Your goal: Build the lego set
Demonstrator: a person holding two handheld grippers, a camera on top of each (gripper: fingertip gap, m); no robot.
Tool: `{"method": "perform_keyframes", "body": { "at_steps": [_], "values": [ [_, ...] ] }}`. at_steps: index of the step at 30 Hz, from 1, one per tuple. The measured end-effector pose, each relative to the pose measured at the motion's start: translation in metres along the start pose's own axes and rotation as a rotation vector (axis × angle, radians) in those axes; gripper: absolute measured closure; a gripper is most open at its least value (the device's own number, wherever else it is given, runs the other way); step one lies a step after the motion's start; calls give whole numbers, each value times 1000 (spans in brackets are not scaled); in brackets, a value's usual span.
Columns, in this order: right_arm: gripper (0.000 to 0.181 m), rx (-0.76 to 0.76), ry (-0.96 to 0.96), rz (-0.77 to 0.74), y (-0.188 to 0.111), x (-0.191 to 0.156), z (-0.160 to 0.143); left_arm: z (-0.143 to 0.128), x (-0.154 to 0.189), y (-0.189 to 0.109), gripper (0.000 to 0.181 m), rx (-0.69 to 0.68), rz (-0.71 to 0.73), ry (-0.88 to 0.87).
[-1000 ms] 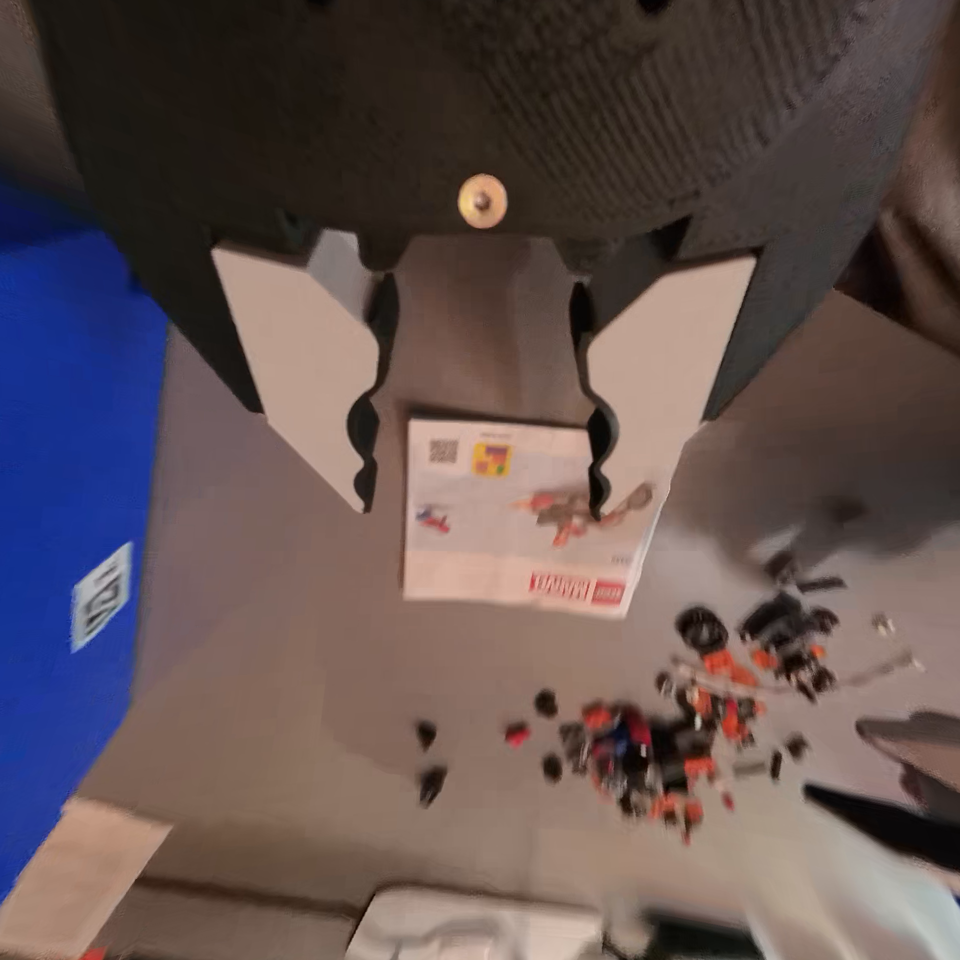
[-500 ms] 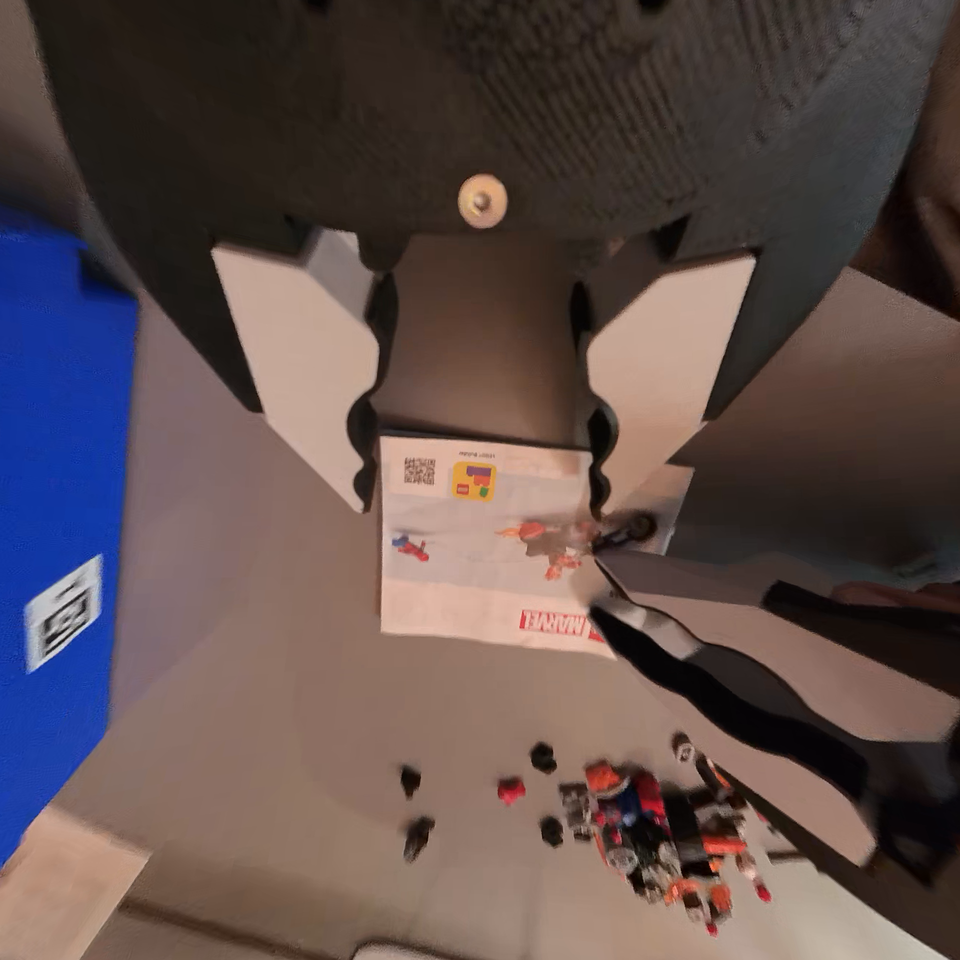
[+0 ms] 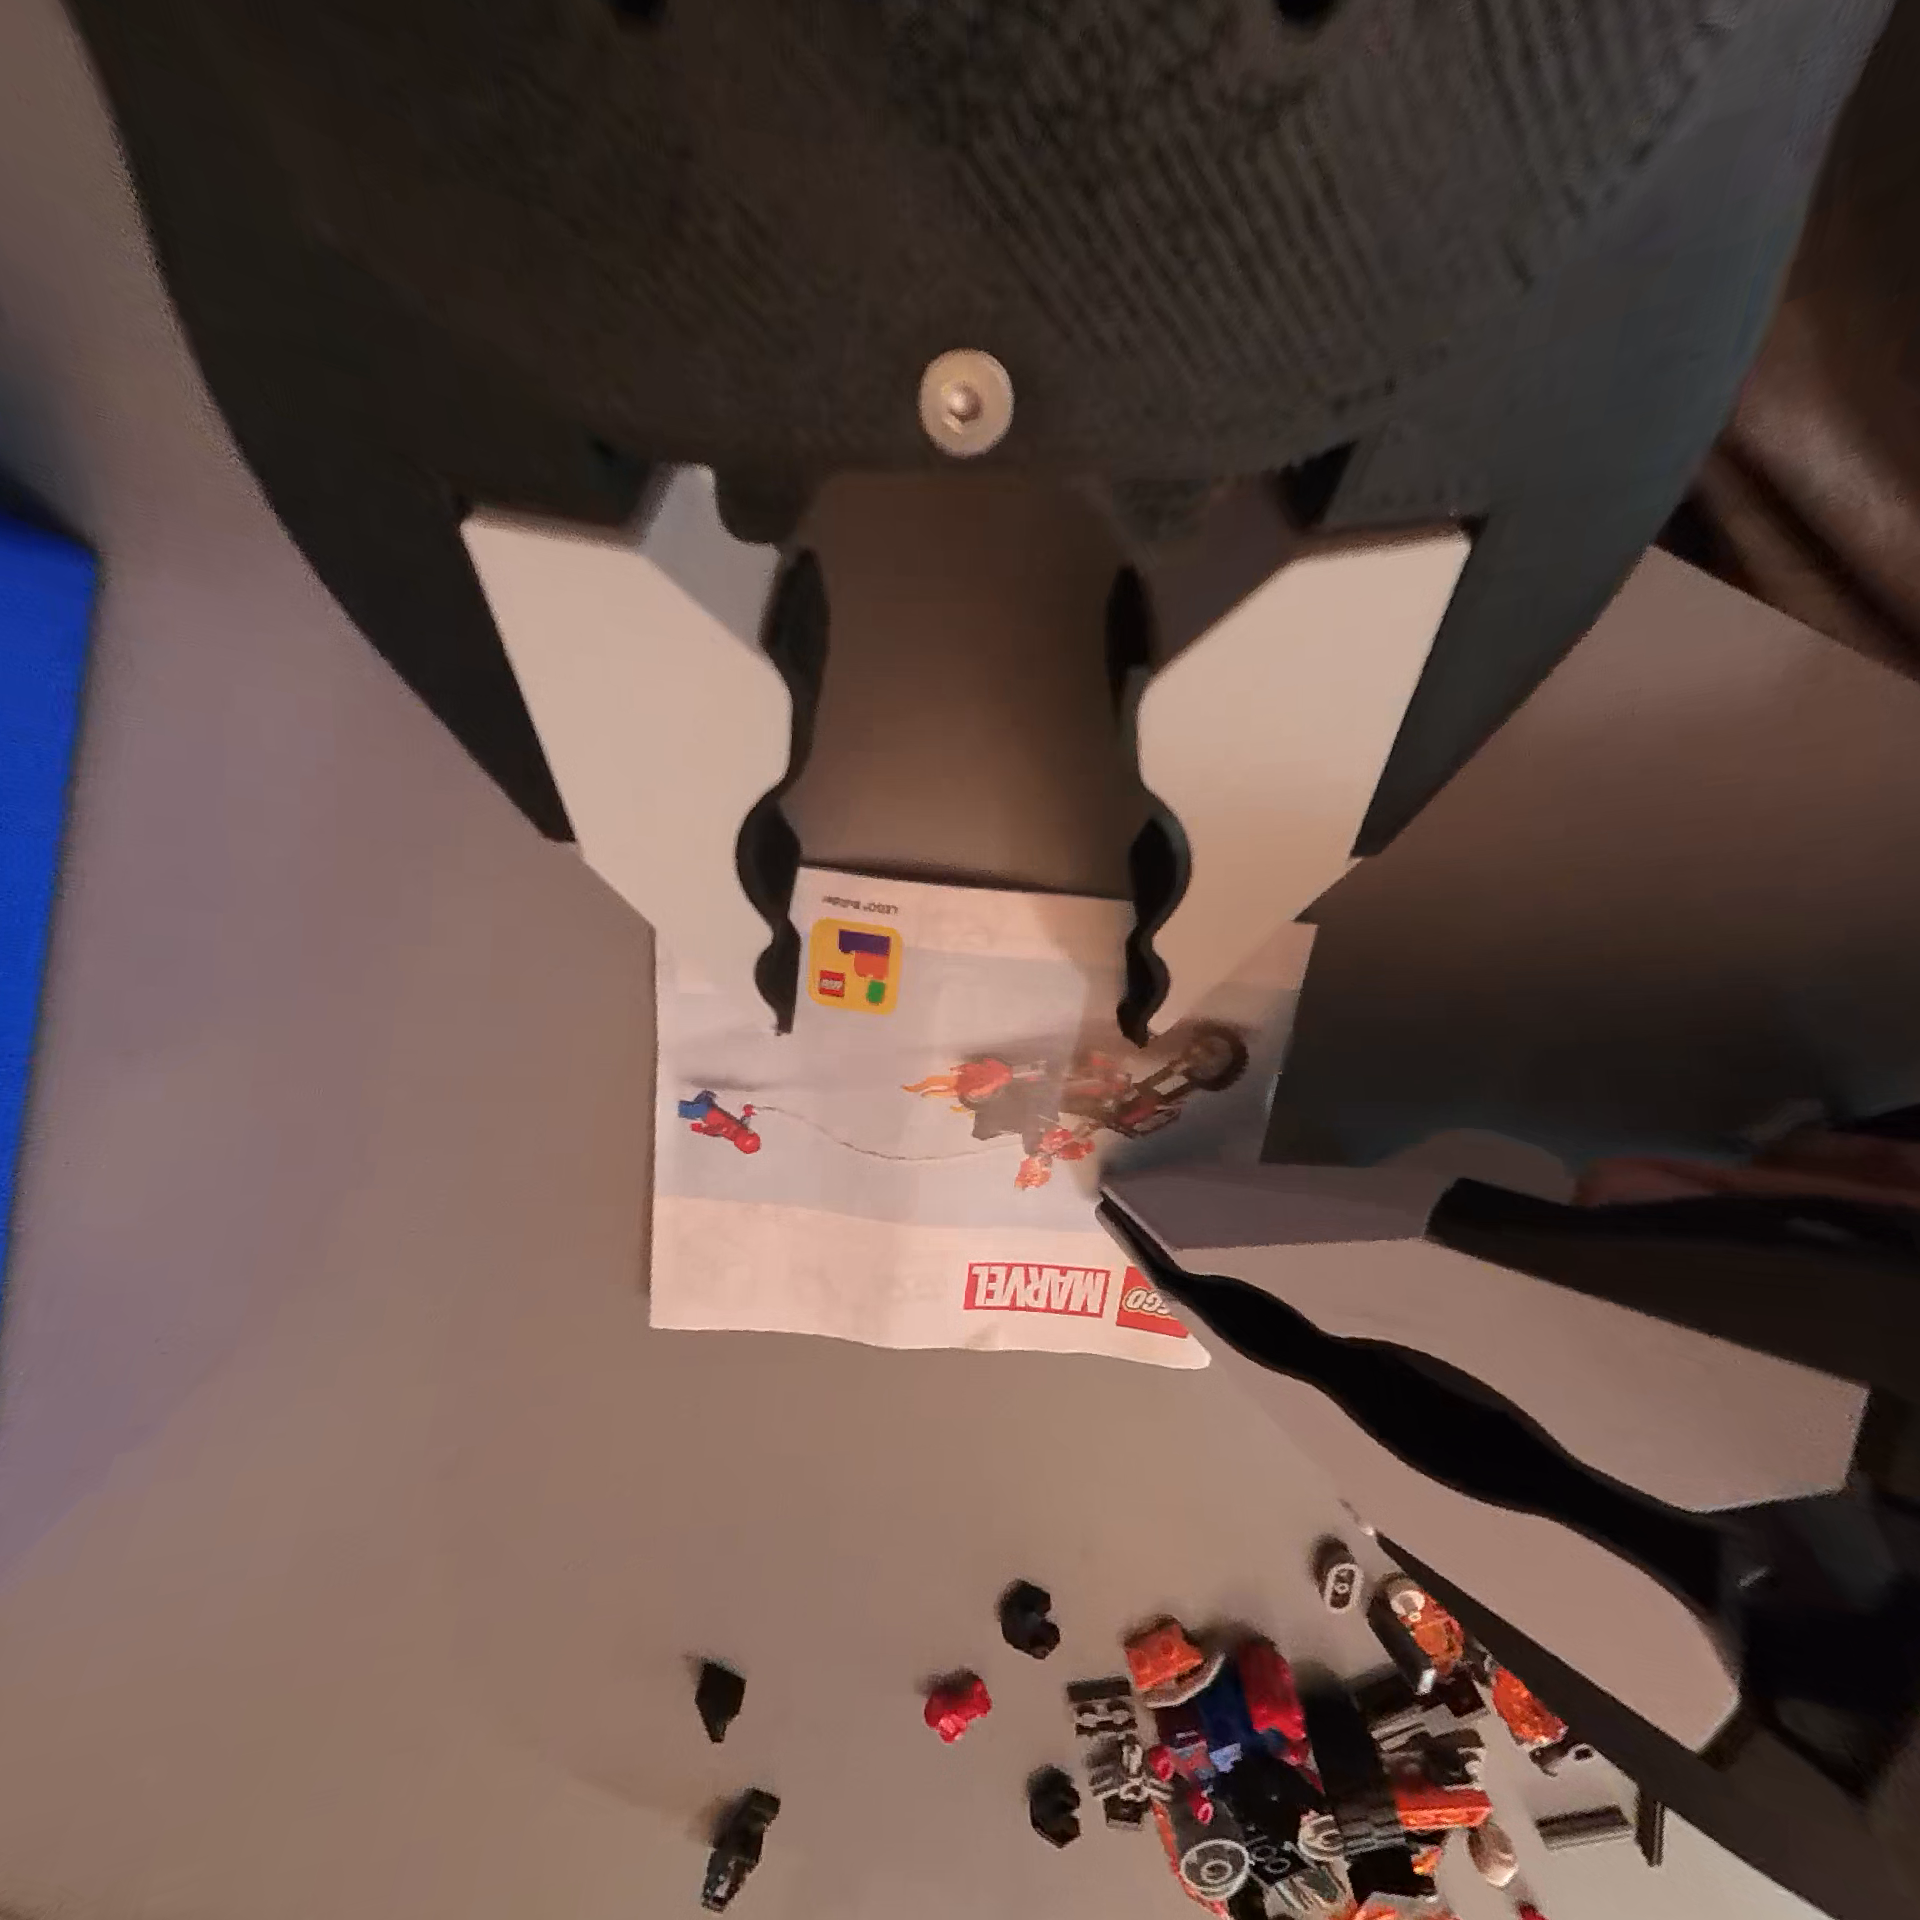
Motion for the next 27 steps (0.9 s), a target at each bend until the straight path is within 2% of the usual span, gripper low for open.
{"method": "perform_keyframes", "body": {
  "at_steps": [3,7,12,17,21,22,24,27],
  "values": [
    [120,-24,5,-4,0,-1,2,0,0,0,180,2,1,-9],
    [160,-25,-16,49,1,-9,5,1,0,1,180,8,-1,-15],
    [181,-30,-32,89,2,-15,6,0,0,2,180,10,-7,-22],
    [181,-40,-87,86,2,-16,7,1,-2,1,180,10,-23,-33],
    [181,4,-210,39,-2,-23,7,1,-9,-3,179,34,-24,-86],
    [181,16,-262,13,-3,-26,7,2,-13,-7,176,57,-12,-100],
    [181,25,-371,-26,-5,-31,6,6,-21,-17,147,133,-5,-128],
    [181,57,-540,-79,-9,-40,6,12,-32,-32,129,235,-60,-152]
  ]
}}
Point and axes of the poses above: each gripper's, where its closed fingertips meet, y out along the fingers, z out of its top, x = y × z across the jaws, the point moved 10 cm from there along -y, back along the fingers, and after that the axes turned 1 degree about -x, right-handed, at the moved point
